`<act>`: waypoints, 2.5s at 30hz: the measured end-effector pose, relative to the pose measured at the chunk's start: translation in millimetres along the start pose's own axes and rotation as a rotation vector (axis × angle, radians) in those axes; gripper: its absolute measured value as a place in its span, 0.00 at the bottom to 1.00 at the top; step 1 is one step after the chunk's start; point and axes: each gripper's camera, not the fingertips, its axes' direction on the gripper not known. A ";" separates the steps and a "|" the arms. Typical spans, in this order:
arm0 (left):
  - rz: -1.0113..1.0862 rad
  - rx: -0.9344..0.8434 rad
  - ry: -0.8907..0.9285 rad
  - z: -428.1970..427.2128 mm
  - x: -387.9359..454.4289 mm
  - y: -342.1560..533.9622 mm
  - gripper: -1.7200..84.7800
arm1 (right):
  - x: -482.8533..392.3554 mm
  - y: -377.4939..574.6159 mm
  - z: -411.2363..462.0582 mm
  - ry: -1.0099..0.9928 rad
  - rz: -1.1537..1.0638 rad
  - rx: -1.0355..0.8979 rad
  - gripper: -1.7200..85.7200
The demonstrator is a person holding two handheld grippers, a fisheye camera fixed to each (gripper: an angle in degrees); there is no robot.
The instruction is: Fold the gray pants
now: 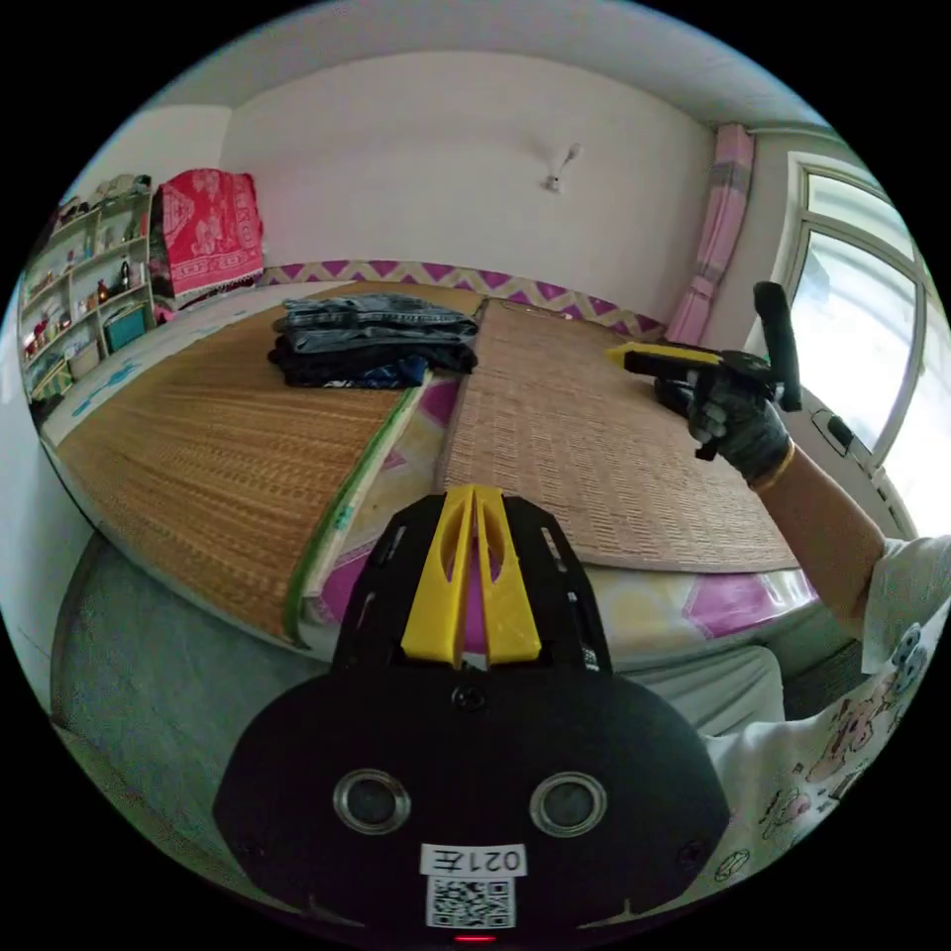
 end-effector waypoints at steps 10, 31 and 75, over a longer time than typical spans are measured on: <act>-0.159 -0.024 0.030 -44.2 -118.7 32.1 0.01 | -81.1 -221.2 175.4 -0.076 -0.365 0.046 0.13; -0.289 -0.040 0.051 -85.1 -196.2 54.3 0.01 | -103.7 -384.6 295.9 0.008 -0.372 -0.164 0.09; -0.015 -0.098 0.270 -28.0 -42.7 5.4 0.01 | 25.1 46.9 79.3 0.091 0.205 -0.281 0.09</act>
